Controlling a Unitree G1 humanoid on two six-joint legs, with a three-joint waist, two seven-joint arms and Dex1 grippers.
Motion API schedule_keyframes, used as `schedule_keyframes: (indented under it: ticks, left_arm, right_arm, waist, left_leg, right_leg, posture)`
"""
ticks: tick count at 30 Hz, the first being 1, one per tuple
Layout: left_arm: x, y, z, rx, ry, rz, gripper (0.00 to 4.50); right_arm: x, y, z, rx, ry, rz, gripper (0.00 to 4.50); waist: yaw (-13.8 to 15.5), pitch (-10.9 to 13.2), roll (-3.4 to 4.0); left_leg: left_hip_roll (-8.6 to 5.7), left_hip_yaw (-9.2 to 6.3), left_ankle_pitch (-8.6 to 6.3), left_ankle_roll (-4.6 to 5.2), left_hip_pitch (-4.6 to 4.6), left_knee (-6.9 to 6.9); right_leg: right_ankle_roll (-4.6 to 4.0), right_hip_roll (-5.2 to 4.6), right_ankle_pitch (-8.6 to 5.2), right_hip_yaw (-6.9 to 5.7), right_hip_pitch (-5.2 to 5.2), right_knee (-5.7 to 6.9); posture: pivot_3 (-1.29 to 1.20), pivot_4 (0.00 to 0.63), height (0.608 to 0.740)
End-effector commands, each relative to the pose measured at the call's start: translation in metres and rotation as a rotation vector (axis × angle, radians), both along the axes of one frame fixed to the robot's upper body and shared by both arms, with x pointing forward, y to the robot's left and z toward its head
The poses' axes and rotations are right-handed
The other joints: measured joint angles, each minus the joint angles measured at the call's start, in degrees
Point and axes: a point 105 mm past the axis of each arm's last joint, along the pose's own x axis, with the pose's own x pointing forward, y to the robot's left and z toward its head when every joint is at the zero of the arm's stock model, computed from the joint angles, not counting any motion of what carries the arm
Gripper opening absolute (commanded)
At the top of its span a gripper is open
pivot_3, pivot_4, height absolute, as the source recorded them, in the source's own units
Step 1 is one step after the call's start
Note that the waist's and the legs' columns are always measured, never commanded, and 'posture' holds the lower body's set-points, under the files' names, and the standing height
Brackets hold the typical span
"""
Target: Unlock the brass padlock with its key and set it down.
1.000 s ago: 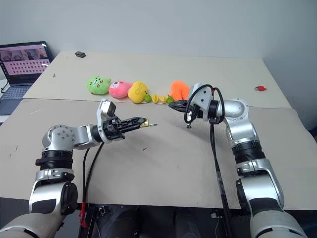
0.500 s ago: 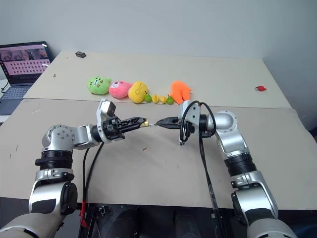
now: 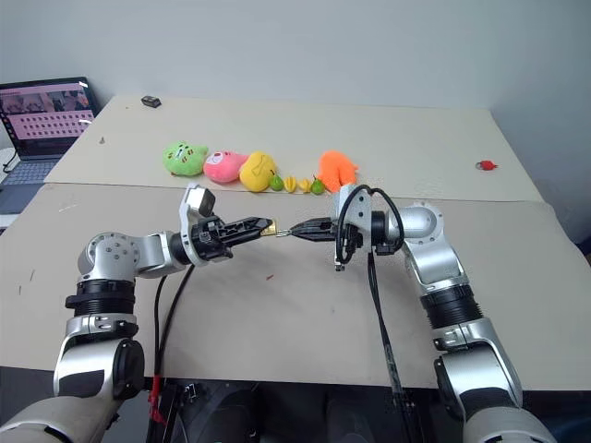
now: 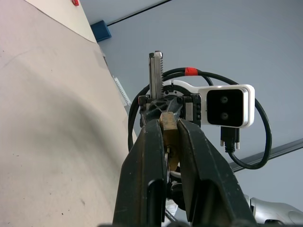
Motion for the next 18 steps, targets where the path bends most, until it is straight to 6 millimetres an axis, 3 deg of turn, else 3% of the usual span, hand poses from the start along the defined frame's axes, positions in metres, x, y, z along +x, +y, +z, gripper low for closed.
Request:
schedule_keyframes:
  ticks: [1,8,11,13,18]
  left_arm:
    - [-0.011,0.007,0.007,0.004,-0.030,-0.031,0.00]
    - [-0.028,0.017,-0.049,0.195,0.008,0.002,0.00]
    - [-0.023,0.023,-0.052,0.211,-0.012,0.041,0.00]
    - [-0.015,0.029,-0.048,0.193,-0.013,0.082,1.00]
    - [-0.004,0.035,-0.047,0.233,-0.055,0.134,2.81]
  right_arm:
    - [0.003,-0.008,-0.004,-0.072,-0.085,-0.012,0.03]
    - [0.012,-0.009,0.006,-0.021,-0.151,-0.067,0.03]
    - [0.009,-0.009,0.003,-0.027,-0.150,-0.058,0.03]
    - [0.011,-0.009,0.000,-0.035,-0.148,-0.072,0.00]
    - [0.010,-0.008,-0.001,-0.027,-0.149,-0.081,0.00]
  waist:
    - [-0.1,0.0,0.00]
    - [-0.5,0.0,0.00]
    - [-0.2,0.0,0.00]
    - [0.0,0.0,0.00]
    - [0.0,0.0,0.00]
  left_leg:
    - [0.00,0.00,0.00,0.00,0.00,0.00]
    - [0.02,0.05,0.00,-0.01,0.10,-0.05]
    - [0.03,0.04,0.00,-0.01,0.13,-0.05]
    - [0.02,0.04,0.01,-0.02,0.11,-0.03]
    - [0.02,0.04,0.01,-0.01,0.10,-0.03]
  right_leg:
    - [0.00,0.00,0.00,0.00,0.00,-0.01]
    - [-0.03,0.01,0.01,0.06,-0.01,0.03]
    - [-0.04,0.02,0.02,0.05,0.02,0.03]
    - [-0.03,0.01,0.01,0.04,0.02,0.02]
    - [-0.01,0.00,0.00,0.04,0.05,-0.02]
  posture:
    - [0.00,0.150,0.722]
    - [0.00,0.150,0.722]
    - [0.00,0.150,0.722]
    - [0.00,0.150,0.722]
    - [0.00,0.150,0.722]
